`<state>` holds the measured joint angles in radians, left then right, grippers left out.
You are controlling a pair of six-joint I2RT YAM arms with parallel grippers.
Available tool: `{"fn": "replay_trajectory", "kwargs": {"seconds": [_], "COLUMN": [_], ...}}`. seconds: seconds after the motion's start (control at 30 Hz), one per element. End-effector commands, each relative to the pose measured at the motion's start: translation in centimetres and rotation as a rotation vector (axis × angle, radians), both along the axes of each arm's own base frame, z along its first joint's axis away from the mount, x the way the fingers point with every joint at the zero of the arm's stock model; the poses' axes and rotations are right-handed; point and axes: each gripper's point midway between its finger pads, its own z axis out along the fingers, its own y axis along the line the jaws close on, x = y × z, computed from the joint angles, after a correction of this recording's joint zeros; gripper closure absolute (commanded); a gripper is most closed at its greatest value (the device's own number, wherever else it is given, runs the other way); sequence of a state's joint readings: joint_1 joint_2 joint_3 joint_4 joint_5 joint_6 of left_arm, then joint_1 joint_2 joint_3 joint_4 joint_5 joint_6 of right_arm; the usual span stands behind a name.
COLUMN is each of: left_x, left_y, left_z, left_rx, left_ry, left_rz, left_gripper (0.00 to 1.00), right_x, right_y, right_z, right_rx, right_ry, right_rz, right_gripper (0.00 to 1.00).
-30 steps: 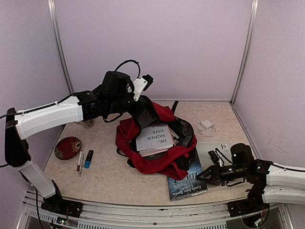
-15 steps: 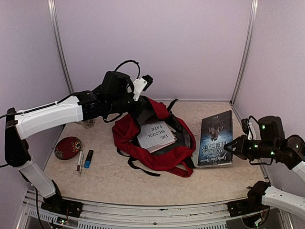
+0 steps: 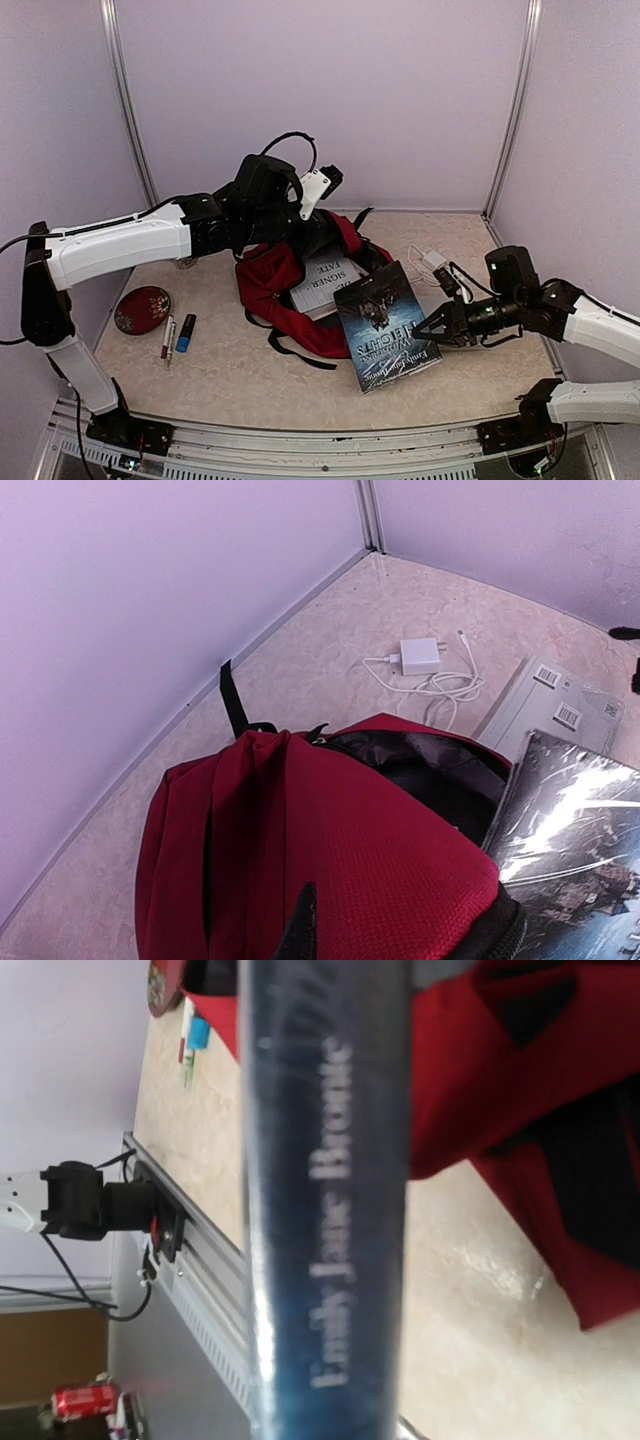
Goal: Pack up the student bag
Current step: Place the book in the largest pocket of the bag.
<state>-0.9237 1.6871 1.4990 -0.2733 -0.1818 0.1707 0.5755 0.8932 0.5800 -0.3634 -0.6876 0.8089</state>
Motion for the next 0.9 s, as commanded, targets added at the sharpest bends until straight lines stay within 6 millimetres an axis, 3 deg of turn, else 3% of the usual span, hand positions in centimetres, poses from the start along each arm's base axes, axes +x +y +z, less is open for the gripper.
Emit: {"fn": "replay_trajectory", "kwargs": {"seconds": [0.0, 0.1, 0.27, 0.47, 0.63, 0.7, 0.77, 0.87], "left_x": [-0.2, -0.6, -1.9, -2.1, -2.6, -2.6, -2.4, -2.1], "left_y": [-1.5, -1.9, -2.9, -3.2, -3.0, -2.9, -2.8, -2.4], "left_z": [2.6, 2.4, 2.0, 2.1, 1.1, 0.7, 0.3, -0.3], "left_rx": [-0.058, -0.056, -0.055, -0.055, -0.048, -0.05, -0.038, -0.01], "left_ry": [-0.045, -0.035, -0.031, -0.037, -0.022, -0.021, -0.023, -0.021], "left_rz": [-0.033, -0.051, -0.11, -0.122, -0.128, -0.127, -0.121, -0.098], "left_gripper": [0.96, 0.96, 0.96, 0.96, 0.97, 0.97, 0.97, 0.97], "right_x": [2.1, 4.0, 7.6, 13.5, 18.7, 21.1, 23.3, 24.8], "right_y": [3.7, 5.1, 7.6, 10.8, 12.6, 12.5, 11.9, 11.6], "right_z": [5.4, 4.3, 5.3, 2.0, 1.3, 0.8, 0.3, 0.2], "right_rx": [0.216, 0.198, 0.232, 0.127, 0.068, 0.028, 0.006, -0.01], "right_ry": [-0.187, -0.163, -0.208, -0.16, -0.197, -0.215, -0.216, -0.219], "right_rz": [0.133, 0.142, 0.166, 0.155, 0.083, 0.013, -0.053, -0.095], "right_gripper": [1.0, 1.0, 1.0, 1.0, 0.79, 0.71, 0.7, 0.58]}}
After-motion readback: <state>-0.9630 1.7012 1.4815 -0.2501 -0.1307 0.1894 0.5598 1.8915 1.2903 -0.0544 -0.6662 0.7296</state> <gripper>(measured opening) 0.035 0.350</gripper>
